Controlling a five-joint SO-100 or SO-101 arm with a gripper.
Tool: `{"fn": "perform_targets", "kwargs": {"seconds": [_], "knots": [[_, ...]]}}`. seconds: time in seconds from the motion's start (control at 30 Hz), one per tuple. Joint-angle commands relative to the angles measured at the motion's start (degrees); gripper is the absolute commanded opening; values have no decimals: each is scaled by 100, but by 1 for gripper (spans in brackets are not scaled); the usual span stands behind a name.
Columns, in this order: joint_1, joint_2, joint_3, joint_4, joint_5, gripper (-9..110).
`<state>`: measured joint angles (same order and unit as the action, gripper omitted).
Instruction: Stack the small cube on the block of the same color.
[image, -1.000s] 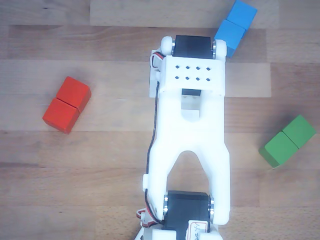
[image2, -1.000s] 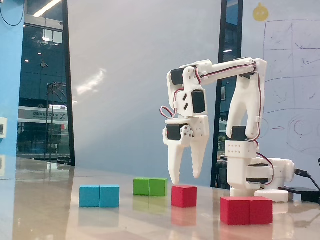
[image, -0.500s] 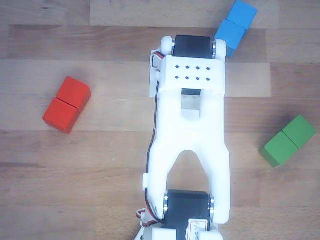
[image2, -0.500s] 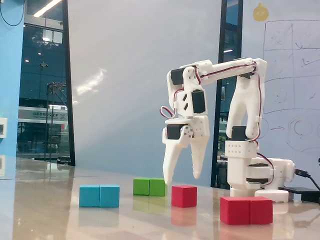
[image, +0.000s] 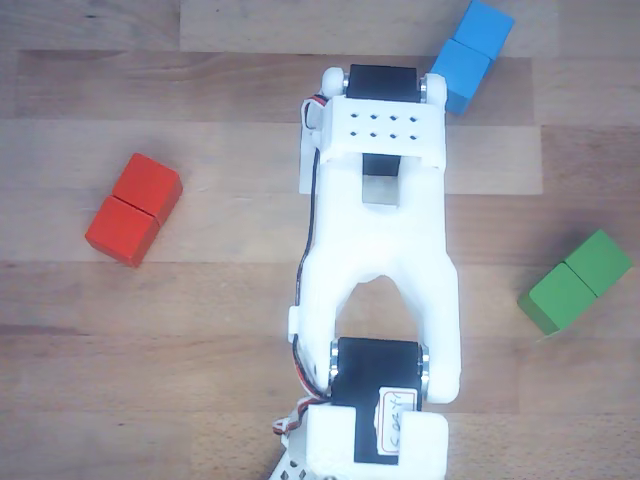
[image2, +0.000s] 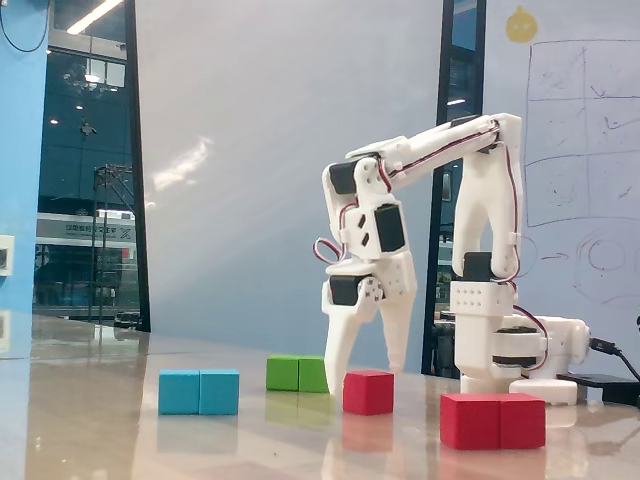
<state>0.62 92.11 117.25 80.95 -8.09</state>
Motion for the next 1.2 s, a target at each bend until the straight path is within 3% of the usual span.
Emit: {"fn": "perform_targets", "kwargs": {"seconds": [0.0,0.9,1.17], "knots": [[62,-35,-26,-97,79,33],[62,-105,-35,-308,97,7],[62,-9,-123,-211,44,5]]}}
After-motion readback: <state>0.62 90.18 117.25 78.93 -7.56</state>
